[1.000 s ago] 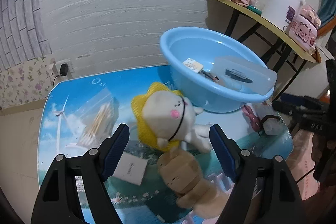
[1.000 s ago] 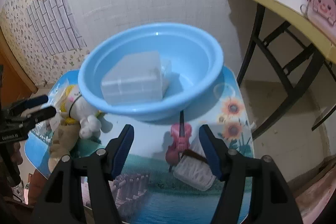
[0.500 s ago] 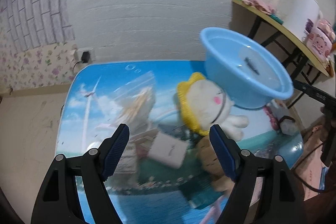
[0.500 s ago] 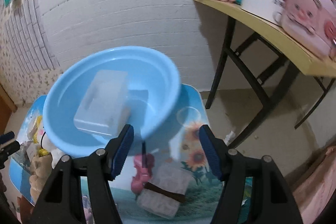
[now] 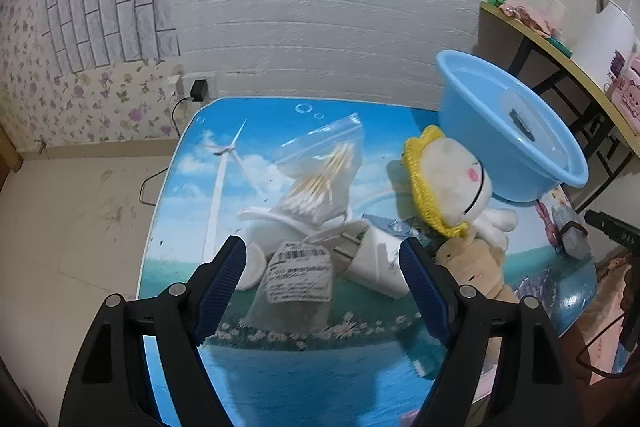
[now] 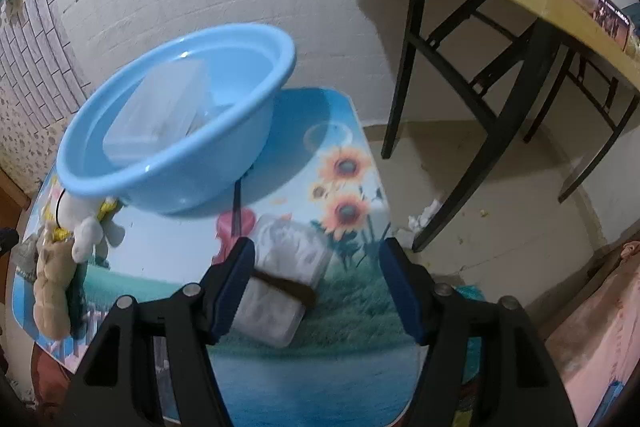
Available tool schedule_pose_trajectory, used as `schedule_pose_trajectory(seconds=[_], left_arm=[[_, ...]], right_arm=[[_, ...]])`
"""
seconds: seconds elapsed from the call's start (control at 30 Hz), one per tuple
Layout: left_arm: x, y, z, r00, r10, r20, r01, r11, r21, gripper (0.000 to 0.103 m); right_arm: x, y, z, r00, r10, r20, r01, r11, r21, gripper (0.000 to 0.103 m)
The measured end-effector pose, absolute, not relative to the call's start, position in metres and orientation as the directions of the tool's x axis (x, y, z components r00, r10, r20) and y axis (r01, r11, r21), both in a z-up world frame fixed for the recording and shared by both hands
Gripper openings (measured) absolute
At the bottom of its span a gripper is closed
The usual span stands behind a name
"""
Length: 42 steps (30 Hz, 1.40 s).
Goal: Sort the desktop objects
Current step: 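Grasp the white box with brown band with the right gripper while the left gripper reaches the clear labeled bag, then grasp the clear labeled bag with the left gripper and lift it while the right gripper lifts the box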
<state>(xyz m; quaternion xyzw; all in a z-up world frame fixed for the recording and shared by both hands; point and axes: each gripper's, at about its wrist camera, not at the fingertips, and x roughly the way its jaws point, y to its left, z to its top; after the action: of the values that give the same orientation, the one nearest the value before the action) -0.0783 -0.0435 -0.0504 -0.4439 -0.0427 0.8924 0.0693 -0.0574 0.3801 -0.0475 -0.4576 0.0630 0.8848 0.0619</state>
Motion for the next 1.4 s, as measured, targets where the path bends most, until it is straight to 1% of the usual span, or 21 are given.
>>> schedule_pose_trajectory(seconds=[0.1,0.17,0.3,0.5,0.53,0.57,0.63,0.77,0.9,0.93,0.97,1.0,1.17,1.4], left_arm=[[-0.076,-0.049,-0.055,-0.59,0.153,-0.792,-0.07,-0.988,-0.139,0.079],[-0.074,-0.052,-0.058,-0.586,0.148,-0.797,-0.06,-0.988,-0.139,0.079],[-0.072,-0.059,-0.061,-0.582,0.142,-0.801,-0.047,-0.989,-0.141,0.079],[-0.073,-0.058,-0.069,-0.562,0.179,-0.808,-0.082,-0.984,-0.161,0.079],[-0.074,-0.057,-0.071,-0.556,0.188,-0.81,-0.089,-0.982,-0.166,0.074],[-0.074,-0.055,-0.074,-0.549,0.196,-0.812,-0.097,-0.981,-0.171,0.057],[-0.074,-0.052,-0.077,-0.542,0.182,-0.82,-0.101,-0.983,-0.152,0.038],[-0.074,-0.052,-0.078,-0.536,0.205,-0.819,-0.124,-0.979,-0.164,0.03],[-0.07,-0.05,-0.077,-0.533,0.22,-0.817,-0.147,-0.975,-0.167,0.026],[-0.069,-0.049,-0.077,-0.532,0.223,-0.817,-0.15,-0.974,-0.168,0.026],[-0.068,-0.049,-0.077,-0.531,0.226,-0.817,-0.153,-0.973,-0.17,0.025],[-0.065,-0.048,-0.077,-0.529,0.234,-0.815,-0.156,-0.972,-0.177,0.025],[-0.053,-0.045,-0.072,-0.526,0.25,-0.813,-0.177,-0.967,-0.183,0.025],[-0.036,-0.042,-0.067,-0.514,0.262,-0.817,-0.196,-0.963,-0.185,0.025]], right_arm=[[-0.054,0.368,-0.049,-0.566,0.036,-0.823,-0.143,-0.988,0.055,0.065],[-0.053,0.363,-0.05,-0.564,0.027,-0.825,-0.13,-0.99,0.056,0.069],[-0.055,0.357,-0.056,-0.548,0.017,-0.836,-0.119,-0.991,0.058,0.069],[-0.057,0.347,-0.066,-0.511,0.011,-0.859,-0.108,-0.993,0.052,0.069],[-0.057,0.345,-0.067,-0.506,0.014,-0.862,-0.107,-0.993,0.047,0.069],[-0.058,0.344,-0.068,-0.501,0.014,-0.866,-0.104,-0.994,0.044,0.07],[-0.058,0.342,-0.071,-0.491,0.01,-0.871,-0.097,-0.994,0.043,0.07],[-0.059,0.34,-0.072,-0.489,0.015,-0.872,-0.094,-0.995,0.035,0.071],[-0.06,0.34,-0.074,-0.49,0.012,-0.871,-0.095,-0.995,0.04,0.071],[-0.058,0.34,-0.073,-0.506,0.02,-0.862,-0.093,-0.995,0.032,0.065],[-0.058,0.34,-0.072,-0.513,0.023,-0.858,-0.087,-0.996,0.025,0.061],[-0.057,0.339,-0.072,-0.517,0.011,-0.856,-0.07,-0.997,0.029,0.06],[-0.052,0.329,-0.064,-0.537,-0.046,-0.842,-0.008,-0.998,0.06,0.059],[-0.043,0.306,-0.054,-0.551,-0.14,-0.823,0.123,-0.989,0.086,0.06]])
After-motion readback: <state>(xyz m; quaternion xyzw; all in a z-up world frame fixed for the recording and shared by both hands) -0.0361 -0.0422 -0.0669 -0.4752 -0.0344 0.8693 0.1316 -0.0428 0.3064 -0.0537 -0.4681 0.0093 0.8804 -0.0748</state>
